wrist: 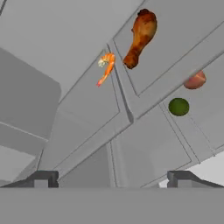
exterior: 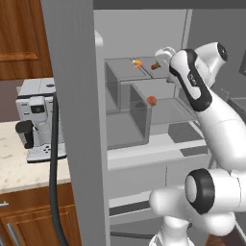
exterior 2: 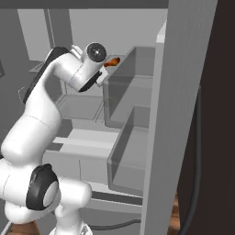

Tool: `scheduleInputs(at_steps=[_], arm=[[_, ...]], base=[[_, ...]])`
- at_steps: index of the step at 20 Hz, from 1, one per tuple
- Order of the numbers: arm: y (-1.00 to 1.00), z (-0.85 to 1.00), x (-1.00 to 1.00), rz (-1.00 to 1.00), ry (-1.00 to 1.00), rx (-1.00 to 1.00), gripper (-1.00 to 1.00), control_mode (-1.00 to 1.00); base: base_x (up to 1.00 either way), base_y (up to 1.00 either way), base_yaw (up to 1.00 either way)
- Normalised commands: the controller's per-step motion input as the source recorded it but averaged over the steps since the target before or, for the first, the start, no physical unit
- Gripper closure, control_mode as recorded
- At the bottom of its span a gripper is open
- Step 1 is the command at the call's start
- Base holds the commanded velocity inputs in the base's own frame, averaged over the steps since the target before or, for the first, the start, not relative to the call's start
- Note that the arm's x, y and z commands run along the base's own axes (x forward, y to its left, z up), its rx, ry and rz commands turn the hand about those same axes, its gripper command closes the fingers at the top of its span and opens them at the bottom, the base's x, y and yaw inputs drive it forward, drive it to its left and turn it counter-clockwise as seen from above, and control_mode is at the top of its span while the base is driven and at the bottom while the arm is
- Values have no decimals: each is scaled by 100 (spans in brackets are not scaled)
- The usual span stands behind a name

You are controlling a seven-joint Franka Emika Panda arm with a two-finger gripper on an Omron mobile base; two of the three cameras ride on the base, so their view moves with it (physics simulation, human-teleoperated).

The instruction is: Transport the chicken drumstick and lime to the fridge. Place the chicken drumstick on the rack containing meat and place the lime on the rack containing the vegetable, ensuring meats and vegetables are on different racks.

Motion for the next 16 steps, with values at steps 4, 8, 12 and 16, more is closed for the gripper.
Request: scheduleInputs(at_steps=[4, 8, 12, 16], arm=[[7, 31, -100, 0, 9, 0, -100, -100], [-2, 38, -100, 0, 22, 0, -100, -100], [-12, 26, -100, 0, 25, -1, -100, -100], [0, 1, -100, 0, 3, -5, -100, -100]], base=[[0, 0, 0], [0, 0, 0], [0, 0, 0], [0, 0, 0]])
